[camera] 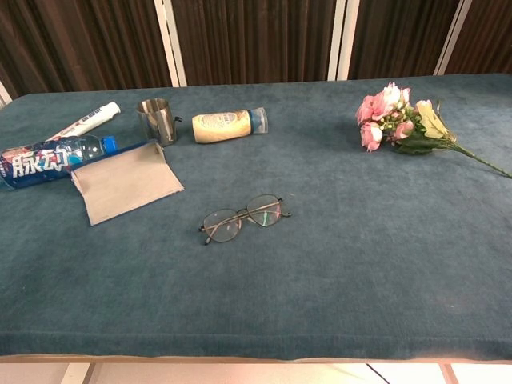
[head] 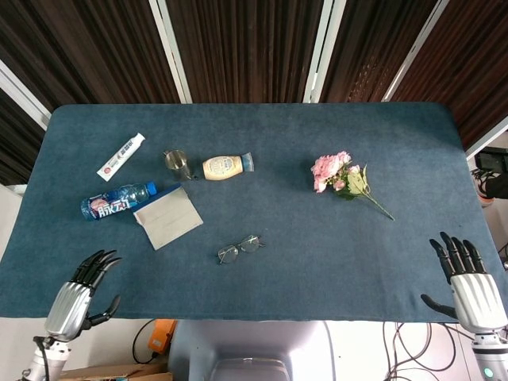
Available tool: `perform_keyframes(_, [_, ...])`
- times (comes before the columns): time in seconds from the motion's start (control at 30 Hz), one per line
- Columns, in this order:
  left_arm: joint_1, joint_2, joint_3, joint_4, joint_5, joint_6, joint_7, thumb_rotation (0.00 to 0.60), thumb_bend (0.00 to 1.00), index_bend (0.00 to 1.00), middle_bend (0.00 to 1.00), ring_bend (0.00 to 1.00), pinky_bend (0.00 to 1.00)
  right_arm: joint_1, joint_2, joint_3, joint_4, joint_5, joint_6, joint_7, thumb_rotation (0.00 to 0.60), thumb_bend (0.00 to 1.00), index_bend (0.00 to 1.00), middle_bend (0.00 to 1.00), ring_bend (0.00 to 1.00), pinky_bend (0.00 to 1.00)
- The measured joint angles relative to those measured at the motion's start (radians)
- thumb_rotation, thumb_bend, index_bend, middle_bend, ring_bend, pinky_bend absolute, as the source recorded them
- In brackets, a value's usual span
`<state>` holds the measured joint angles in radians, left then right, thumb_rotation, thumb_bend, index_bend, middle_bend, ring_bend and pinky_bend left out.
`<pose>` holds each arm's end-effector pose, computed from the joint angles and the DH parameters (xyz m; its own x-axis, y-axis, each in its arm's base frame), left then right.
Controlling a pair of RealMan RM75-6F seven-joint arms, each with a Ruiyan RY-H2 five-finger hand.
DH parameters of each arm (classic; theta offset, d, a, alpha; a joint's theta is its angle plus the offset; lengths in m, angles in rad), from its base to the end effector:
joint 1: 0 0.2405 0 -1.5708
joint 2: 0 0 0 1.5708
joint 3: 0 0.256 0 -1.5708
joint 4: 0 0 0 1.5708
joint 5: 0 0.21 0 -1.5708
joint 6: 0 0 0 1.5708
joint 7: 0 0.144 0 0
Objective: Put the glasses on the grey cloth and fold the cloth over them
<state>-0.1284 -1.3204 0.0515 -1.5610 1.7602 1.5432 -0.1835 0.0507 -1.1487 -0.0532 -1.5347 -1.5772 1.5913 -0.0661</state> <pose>-0.2596 0.1648 0.0834 0.0971 0.1000 0.9902 0.9532 -0.2955 -0.0636 -0.3202 -0.1492 0.1526 0.5013 -0.0066 0.8653 -0.8642 -0.0543 0.5002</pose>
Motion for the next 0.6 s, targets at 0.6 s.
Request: perform_keyframes(0.6, [-0.203, -0.278, -0.178, -0.181, -0.346, -0.343, 0.571, 0.600, 0.35, 0.32, 0.08, 0.00, 0.02, -0.015, 0.071, 0.023, -0.005, -0.009, -0.003, 0.169, 0.600, 0.13, 0.00, 0.00, 0.00, 0.00])
